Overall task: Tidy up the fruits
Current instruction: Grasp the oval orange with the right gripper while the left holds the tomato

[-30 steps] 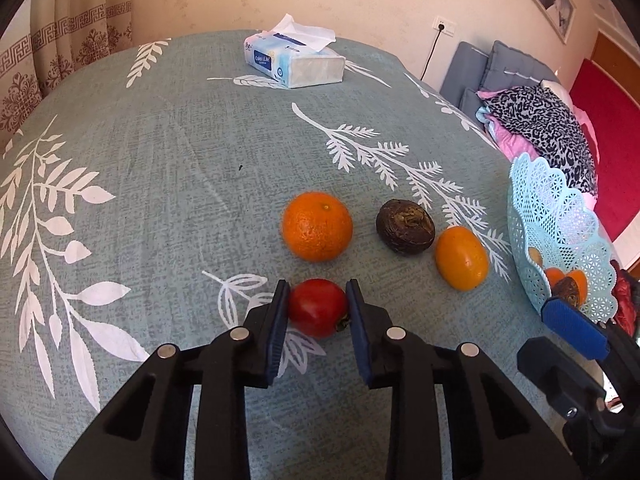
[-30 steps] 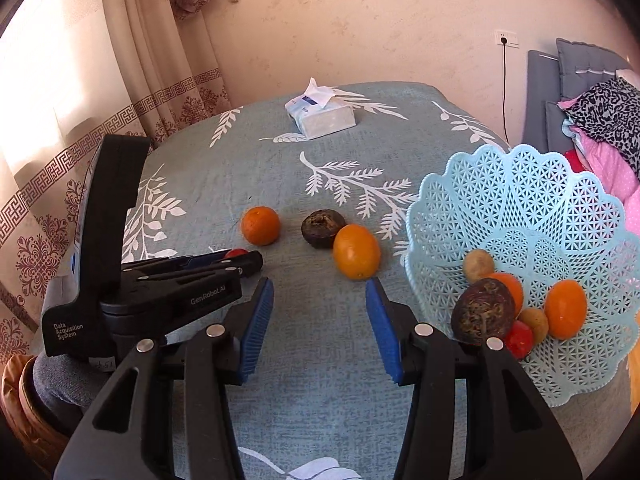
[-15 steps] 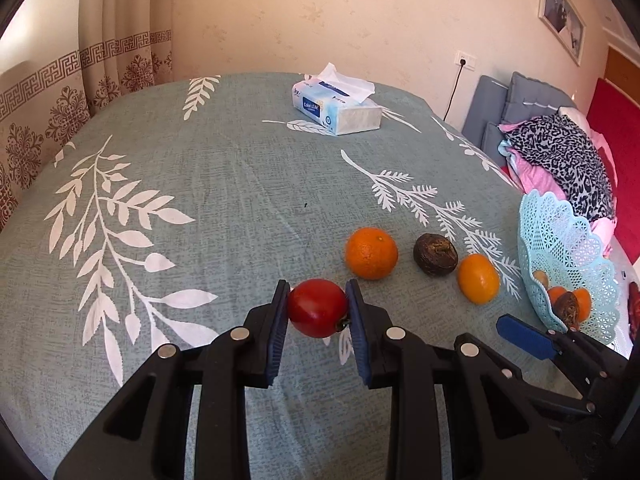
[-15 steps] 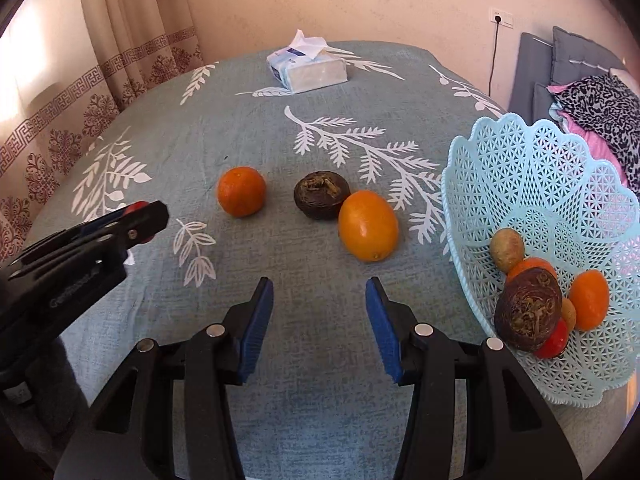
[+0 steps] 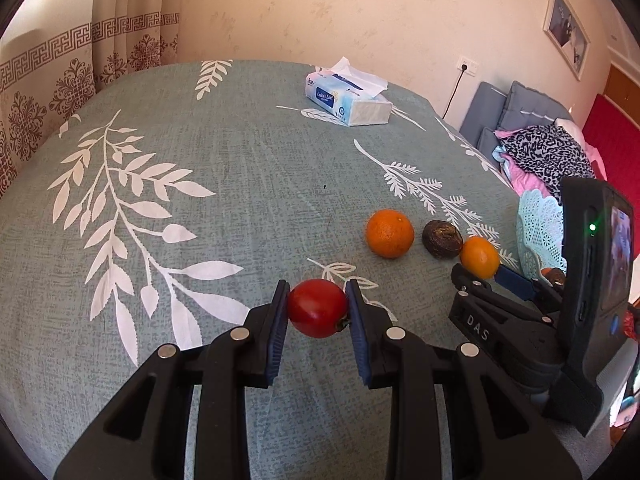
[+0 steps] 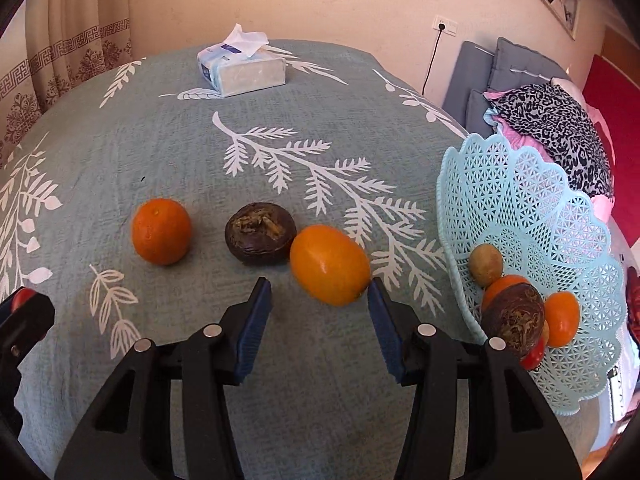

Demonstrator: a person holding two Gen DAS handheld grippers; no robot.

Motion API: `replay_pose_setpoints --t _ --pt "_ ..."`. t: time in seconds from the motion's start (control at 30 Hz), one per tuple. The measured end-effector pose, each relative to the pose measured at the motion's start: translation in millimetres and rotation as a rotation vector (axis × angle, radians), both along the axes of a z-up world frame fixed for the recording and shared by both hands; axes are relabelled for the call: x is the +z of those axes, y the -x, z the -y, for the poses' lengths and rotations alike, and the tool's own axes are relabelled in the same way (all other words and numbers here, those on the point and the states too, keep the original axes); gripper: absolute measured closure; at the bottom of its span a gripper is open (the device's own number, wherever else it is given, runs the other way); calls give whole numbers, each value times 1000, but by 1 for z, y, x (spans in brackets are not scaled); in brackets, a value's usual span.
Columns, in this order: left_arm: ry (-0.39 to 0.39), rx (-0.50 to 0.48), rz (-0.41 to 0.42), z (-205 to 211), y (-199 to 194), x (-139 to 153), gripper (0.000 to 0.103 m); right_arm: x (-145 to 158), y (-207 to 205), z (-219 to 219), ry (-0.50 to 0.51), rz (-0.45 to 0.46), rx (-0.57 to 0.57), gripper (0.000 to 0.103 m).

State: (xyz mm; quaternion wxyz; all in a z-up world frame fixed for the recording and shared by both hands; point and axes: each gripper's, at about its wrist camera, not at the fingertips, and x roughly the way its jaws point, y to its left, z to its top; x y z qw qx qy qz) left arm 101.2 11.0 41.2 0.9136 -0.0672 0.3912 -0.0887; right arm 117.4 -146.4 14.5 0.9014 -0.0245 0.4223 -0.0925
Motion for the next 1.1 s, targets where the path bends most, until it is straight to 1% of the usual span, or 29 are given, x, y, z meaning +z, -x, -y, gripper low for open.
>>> replay_pose_setpoints --t 0.07,0.3,0.4,0.43,0.47,0.5,0.53,0.8,1.1 --pt "7 5 -5 -2 0 -1 74 -2 -5 -2 22 3 -8 46" --pt "15 12 -14 -4 -2 -2 74 -3 -9 -1 10 12 -2 45" --pt "14 16 -15 -4 -2 -3 74 -1 -5 3 -43 24 20 47" --pt "14 17 -15 -4 -3 -3 74 -1 -4 5 -64 20 22 54" --pt "14 19 -16 -4 -3 -4 74 -1 -3 8 -87 21 28 58" --pt "14 19 -17 -5 -3 -4 74 -1 -1 10 -121 22 44 58" --pt "14 20 -18 -5 -3 -4 74 0 1 10 -133 20 54 58" --pt "15 22 -19 -6 -5 -6 74 8 19 -7 -191 35 160 59" --pt "5 19 -15 -4 -5 -8 74 32 33 -8 -244 93 199 59"
